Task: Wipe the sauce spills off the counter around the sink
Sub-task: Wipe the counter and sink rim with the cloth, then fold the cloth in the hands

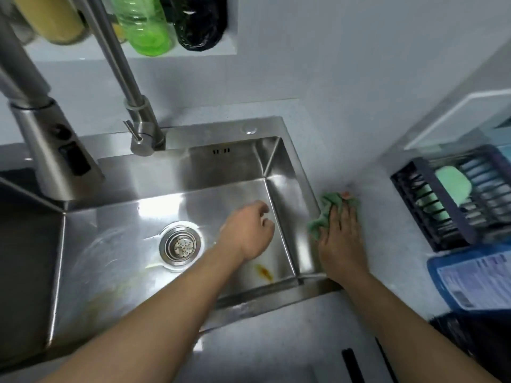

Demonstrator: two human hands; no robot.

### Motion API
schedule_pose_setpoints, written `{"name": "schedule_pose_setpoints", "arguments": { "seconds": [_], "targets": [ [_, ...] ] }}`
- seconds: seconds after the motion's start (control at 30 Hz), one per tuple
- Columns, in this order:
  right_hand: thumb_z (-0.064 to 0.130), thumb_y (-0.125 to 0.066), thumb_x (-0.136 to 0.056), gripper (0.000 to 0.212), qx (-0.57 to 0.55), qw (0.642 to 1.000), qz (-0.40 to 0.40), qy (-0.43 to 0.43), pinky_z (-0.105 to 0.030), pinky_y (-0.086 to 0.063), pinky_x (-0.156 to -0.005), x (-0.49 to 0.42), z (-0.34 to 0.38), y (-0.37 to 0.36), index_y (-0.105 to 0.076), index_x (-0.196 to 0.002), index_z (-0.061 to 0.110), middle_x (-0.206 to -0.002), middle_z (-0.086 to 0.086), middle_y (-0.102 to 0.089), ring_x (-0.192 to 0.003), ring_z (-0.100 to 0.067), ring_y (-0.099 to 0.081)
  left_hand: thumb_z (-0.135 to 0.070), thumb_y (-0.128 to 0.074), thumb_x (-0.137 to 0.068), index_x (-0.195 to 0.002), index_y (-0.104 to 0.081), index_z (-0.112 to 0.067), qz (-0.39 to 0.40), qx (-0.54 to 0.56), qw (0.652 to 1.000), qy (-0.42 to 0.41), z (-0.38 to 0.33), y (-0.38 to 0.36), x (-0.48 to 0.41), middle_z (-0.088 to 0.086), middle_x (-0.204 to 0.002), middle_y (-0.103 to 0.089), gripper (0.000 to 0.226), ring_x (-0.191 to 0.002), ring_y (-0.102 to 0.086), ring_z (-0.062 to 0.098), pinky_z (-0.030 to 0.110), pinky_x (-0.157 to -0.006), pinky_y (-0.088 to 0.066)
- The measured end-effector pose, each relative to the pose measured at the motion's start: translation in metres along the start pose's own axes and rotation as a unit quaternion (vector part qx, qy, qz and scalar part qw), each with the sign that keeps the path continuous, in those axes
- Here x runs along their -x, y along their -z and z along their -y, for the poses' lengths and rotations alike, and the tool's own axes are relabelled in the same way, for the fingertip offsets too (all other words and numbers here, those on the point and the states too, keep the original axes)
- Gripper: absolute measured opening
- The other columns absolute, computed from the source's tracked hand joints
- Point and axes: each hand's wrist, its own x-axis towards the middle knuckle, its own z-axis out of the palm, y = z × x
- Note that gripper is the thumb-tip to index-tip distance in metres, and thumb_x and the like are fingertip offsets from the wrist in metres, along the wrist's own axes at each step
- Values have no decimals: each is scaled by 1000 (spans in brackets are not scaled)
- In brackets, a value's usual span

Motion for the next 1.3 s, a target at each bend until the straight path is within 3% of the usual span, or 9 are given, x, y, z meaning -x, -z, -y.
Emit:
{"name": "schedule_pose_setpoints", "arguments": {
  "seconds": [0.23,0.3,0.4,0.47,0.57,0.7,0.77,1.0,1.3],
  "targets": [
    [1,-34,-101,42,-246,958,22,-142,-32,-49,-89,114,-5,45,-60,-128,20,-122,-6,-63,-113,-30,-59,-11,-55,-92,-115,-65,-18,56,164,985,-23,-8,-21,81,-2,-103,-63,26,-100,-66,26,40,-91,-54],
    [6,-36,-103,35,-483,846,54,-220,-43,-57,-85,121,15,77,-69,-109,15,-109,-19,-71,-101,-38,-67,-7,-58,-92,-114,-62,-19,65,235,970,13,-12,-14,92,2,-108,-60,26,-100,-63,26,40,-91,-54],
    [21,-30,-104,47,-805,532,168,-203,-50,-48,-107,140,52,115,-59,-131,-5,-127,-32,-63,-119,-42,-62,-21,-67,-91,-111,-63,-13,179,436,875,109,-23,2,108,9,-109,-63,22,-101,-61,23,38,-87,-57],
    [33,-36,-102,56,-843,471,183,-188,-52,-50,-103,153,69,130,-60,-129,-9,-130,-32,-61,-120,-43,-62,-40,-62,-93,-119,-66,-2,284,533,787,124,-28,13,119,21,-119,-63,45,-107,-60,30,47,-105,-49],
    [51,-38,-101,65,-836,492,201,-138,-52,-50,-101,168,82,139,-67,-123,-3,-131,-29,-62,-119,-40,-63,-40,-48,-101,-127,-65,-1,323,590,735,81,-35,23,135,23,-126,-65,49,-110,-63,35,50,-106,-45],
    [15,-77,-85,48,-658,735,147,-70,-47,-58,-91,176,78,134,-60,-130,10,-119,-16,-71,-107,-32,-71,-2,-53,-95,-111,-66,1,186,613,760,111,-41,22,146,25,-104,-73,21,-78,-74,29,41,-74,-61],
    [8,-80,-82,45,-605,783,109,-97,-36,-63,-77,176,74,136,-66,-122,24,-105,-3,-77,-93,-21,-75,9,-47,-90,-103,-65,-1,136,610,769,135,-43,23,150,25,-94,-71,24,-71,-71,30,41,-64,-61],
    [19,-48,-104,26,-592,787,82,-150,-52,-60,-83,159,46,153,-72,-109,9,-95,-12,-78,-88,-30,-76,4,-52,-87,-122,-62,-5,148,666,717,141,-57,34,159,24,-107,-71,38,-83,-71,34,50,-69,-62],
    [-3,-43,-101,35,-661,731,170,0,-34,-54,-59,134,-10,188,-74,-91,11,-99,-20,-67,-80,-32,-61,-1,-55,-92,-104,-68,-7,171,542,821,51,-79,51,153,29,-115,-70,19,-92,-73,39,49,-80,-59]
  ]
}}
